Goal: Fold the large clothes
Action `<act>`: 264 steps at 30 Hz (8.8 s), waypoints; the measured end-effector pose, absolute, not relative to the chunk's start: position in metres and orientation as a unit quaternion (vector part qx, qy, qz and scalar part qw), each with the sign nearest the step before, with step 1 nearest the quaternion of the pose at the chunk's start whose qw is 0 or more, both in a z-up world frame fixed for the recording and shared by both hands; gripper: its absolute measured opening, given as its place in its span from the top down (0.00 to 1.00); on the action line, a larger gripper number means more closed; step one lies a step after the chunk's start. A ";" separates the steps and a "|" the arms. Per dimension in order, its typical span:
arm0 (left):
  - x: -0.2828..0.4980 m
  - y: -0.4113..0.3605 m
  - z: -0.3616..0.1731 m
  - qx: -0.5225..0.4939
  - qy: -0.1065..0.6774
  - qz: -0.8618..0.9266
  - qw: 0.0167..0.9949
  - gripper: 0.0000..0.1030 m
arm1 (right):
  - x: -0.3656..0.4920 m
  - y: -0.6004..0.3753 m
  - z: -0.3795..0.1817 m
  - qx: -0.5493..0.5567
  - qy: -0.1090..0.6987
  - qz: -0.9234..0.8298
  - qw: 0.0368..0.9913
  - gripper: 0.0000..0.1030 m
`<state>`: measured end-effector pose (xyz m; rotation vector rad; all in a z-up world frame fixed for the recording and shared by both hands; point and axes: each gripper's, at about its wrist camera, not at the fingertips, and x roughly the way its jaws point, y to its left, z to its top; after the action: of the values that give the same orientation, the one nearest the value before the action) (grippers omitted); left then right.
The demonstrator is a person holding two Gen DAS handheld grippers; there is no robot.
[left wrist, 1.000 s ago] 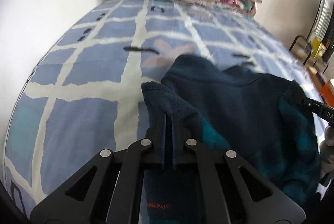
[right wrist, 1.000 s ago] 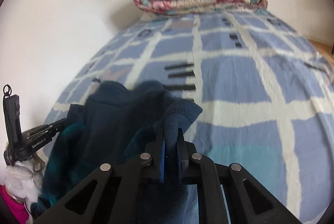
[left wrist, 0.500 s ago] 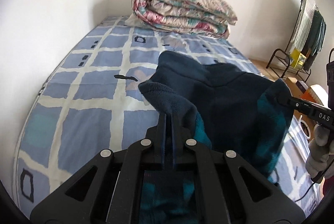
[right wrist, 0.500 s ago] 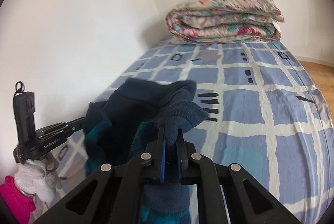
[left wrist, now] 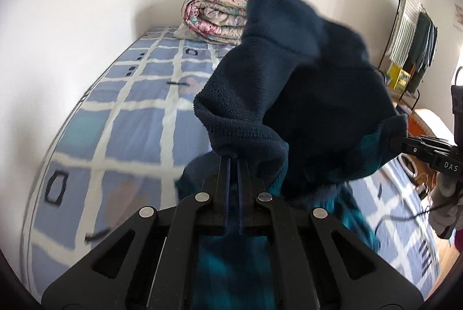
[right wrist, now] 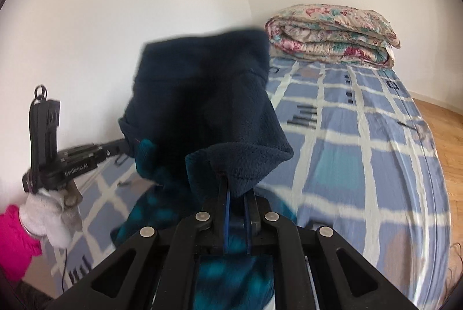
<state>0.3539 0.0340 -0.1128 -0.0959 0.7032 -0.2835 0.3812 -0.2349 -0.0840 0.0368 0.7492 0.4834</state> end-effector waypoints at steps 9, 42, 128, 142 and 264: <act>0.258 0.047 -0.143 0.016 0.397 -0.132 0.908 0.98 | 0.282 -0.231 -0.111 -0.042 0.394 0.212 0.894 0.91; 0.267 0.162 -0.169 -0.463 0.420 -0.090 0.775 0.40 | 0.252 -0.259 -0.122 0.348 0.433 0.190 0.810 0.31; 0.338 0.047 -0.190 -0.147 0.435 -0.056 0.886 0.79 | 0.366 -0.245 -0.141 0.103 0.435 0.215 0.868 0.60; 0.343 0.057 -0.213 -0.128 0.460 -0.046 0.878 0.72 | 0.324 -0.237 -0.176 0.085 0.475 0.213 0.850 0.65; 0.439 0.273 -0.205 -0.040 0.412 0.123 0.902 0.52 | 0.481 0.030 -0.178 0.014 0.440 0.199 0.875 0.53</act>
<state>0.4389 0.2733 -0.2049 -0.0825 0.8521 0.2539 0.4813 0.0296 -0.1776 0.0286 0.9191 0.4156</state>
